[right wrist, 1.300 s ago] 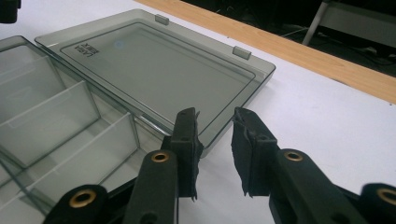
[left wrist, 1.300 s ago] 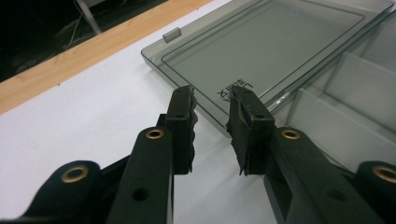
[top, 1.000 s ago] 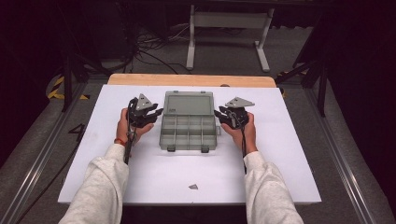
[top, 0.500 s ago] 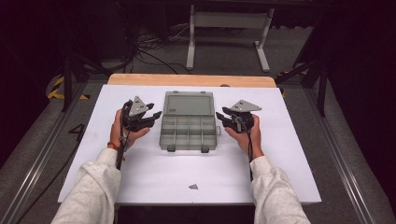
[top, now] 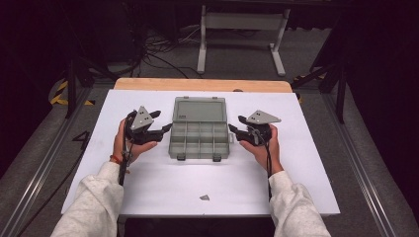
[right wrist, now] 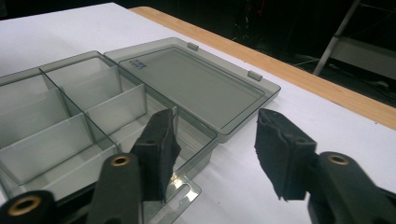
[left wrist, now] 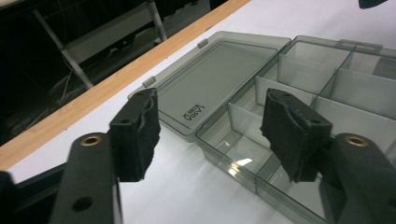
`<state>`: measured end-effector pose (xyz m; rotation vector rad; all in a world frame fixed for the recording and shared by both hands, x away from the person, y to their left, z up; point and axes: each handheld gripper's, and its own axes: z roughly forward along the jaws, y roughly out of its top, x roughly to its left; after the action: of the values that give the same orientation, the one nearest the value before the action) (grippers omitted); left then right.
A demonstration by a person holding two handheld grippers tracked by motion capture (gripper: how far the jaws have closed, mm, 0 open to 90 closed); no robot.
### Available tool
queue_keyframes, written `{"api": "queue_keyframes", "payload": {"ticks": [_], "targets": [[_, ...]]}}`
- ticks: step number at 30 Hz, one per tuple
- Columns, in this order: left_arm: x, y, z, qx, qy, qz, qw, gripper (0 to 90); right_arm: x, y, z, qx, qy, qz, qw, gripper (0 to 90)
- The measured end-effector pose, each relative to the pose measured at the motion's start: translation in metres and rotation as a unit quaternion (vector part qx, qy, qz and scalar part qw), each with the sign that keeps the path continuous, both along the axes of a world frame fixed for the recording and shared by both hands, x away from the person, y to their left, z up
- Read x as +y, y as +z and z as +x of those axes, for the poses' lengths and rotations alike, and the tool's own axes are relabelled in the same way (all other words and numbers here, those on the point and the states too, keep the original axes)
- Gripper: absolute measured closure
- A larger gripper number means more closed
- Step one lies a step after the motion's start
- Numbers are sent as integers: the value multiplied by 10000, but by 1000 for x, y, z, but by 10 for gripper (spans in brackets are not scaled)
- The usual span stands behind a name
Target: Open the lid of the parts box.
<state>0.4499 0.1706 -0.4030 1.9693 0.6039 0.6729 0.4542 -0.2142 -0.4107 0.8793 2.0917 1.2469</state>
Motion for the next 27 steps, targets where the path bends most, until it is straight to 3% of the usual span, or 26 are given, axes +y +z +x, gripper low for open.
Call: {"api": "queue_keyframes", "payload": {"ticks": [3,8,13,18,20,25,27], "targets": [[1,0,-4,-36,-12,-48,10000,291,-1,-1,-3,-7,13,30,10000,432],[4,-4,-12,-73,-46,-11,10000,258,-4,0,-9,7,83,115,9999,347],[9,-7,-20,-89,-18,-105,9999,212,-4,2,-18,-113,130,15,9999,292],[12,-11,-25,-55,-26,14,10000,138,-6,6,-27,-248,116,0,9996,213],[14,-12,-27,-47,-59,-29,10000,118,-8,7,-29,-289,94,-4,9995,179],[17,-12,-33,-72,-83,38,9999,74,-13,9,-34,-337,83,36,9994,167],[20,-12,-37,-77,-111,-34,9999,77,-15,10,-37,-333,90,28,9994,163]]}}
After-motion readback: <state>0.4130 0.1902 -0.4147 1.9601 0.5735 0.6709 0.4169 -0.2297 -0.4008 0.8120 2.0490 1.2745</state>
